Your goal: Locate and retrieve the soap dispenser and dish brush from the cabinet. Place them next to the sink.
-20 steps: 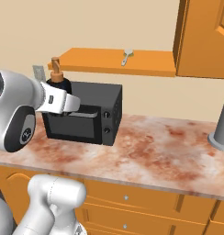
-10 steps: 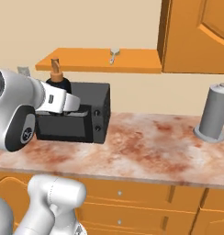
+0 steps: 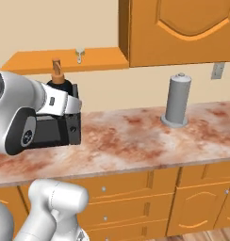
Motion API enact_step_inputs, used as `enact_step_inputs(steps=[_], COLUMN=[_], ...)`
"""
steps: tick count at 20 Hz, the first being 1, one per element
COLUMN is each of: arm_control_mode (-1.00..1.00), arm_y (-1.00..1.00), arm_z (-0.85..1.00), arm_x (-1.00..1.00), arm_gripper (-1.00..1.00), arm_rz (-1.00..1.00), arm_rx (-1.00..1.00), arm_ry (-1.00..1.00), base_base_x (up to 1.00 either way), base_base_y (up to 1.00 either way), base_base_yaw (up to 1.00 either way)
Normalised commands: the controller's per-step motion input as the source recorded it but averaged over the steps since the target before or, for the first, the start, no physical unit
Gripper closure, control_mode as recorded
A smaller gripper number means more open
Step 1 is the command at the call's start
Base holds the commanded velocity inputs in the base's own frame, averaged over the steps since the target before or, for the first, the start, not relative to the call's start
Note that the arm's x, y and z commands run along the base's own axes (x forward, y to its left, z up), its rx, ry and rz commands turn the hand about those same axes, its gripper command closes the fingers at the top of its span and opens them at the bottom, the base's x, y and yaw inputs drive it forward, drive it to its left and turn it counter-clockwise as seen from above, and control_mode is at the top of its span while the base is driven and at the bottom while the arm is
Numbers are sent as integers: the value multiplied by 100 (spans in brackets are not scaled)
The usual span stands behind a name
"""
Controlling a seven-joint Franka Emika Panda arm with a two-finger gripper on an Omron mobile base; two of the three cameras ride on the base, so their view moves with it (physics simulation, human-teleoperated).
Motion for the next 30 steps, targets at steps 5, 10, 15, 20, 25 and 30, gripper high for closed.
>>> enact_step_inputs(steps=[5, 10, 15, 20, 25, 30], arm_control_mode=[100, 100, 100, 100, 100, 100], arm_y=[0, 0, 0, 0, 0, 0], arm_z=[0, 0, 0, 0, 0, 0], arm_x=[0, 0, 0, 0, 0, 0], arm_gripper=[100, 100, 100, 100, 100, 100], arm_rz=[0, 0, 0, 0, 0, 0], arm_rx=[0, 0, 0, 0, 0, 0], arm_ry=[0, 0, 0, 0, 0, 0], base_base_x=[0, 0, 0, 0, 0, 0], base_base_y=[-1, 0, 0, 0, 0, 0], base_base_yaw=[-45, -48, -49, -48, -49, -50])
